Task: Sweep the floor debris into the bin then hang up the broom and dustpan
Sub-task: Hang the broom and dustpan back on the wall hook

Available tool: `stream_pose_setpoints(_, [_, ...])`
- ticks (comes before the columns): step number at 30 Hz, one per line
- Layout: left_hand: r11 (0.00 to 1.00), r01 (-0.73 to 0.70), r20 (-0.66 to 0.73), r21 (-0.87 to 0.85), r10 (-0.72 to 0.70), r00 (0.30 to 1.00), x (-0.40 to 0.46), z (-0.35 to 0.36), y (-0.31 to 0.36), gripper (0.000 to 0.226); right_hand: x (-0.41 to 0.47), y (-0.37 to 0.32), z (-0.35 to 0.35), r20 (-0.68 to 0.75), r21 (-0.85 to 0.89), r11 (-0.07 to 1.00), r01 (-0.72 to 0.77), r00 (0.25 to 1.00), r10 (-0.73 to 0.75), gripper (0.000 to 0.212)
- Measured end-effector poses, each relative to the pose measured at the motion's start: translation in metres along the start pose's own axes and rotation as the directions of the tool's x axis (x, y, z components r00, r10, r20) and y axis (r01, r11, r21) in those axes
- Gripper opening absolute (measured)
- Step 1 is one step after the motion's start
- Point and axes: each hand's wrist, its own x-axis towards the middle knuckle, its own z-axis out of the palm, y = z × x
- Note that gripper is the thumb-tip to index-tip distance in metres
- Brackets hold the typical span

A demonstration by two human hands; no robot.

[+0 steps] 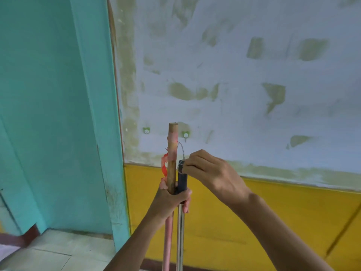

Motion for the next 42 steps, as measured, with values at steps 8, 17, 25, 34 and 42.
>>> stream_pose_setpoints(8, [0.994,0.109,0.074,-0.014,-0.107,0.992,0.058,0.003,-0.035,0.019,-0.009,0.067,0.014,0.11,0.046,0.998,-0.04,0.993,0.035,0.013])
stream_pose_setpoints(17, [0.994,0.112,0.21,0.018,-0.113,0.971,0.097,-0.006,-0.055,0.021,0.001,0.076,0.03,-0.145,0.146,0.917,-0.371,0.909,0.391,0.01])
stream_pose_setpoints(25, [0.973,0.198,0.436,0.117,-0.23,0.87,0.113,-0.045,-0.071,0.018,0.043,0.098,0.024,0.174,0.866,0.239,-0.439,0.713,0.68,0.015])
stream_pose_setpoints(34, [0.956,0.29,0.478,0.048,-0.277,0.833,0.126,-0.064,-0.103,0.032,0.062,0.145,0.071,0.433,0.859,-0.122,-0.497,0.579,0.69,0.03])
stream_pose_setpoints(42, [0.887,0.409,0.237,-0.215,-0.359,0.903,0.122,-0.063,-0.156,0.081,0.056,0.184,0.139,0.557,0.797,-0.345,-0.496,0.38,0.739,0.027])
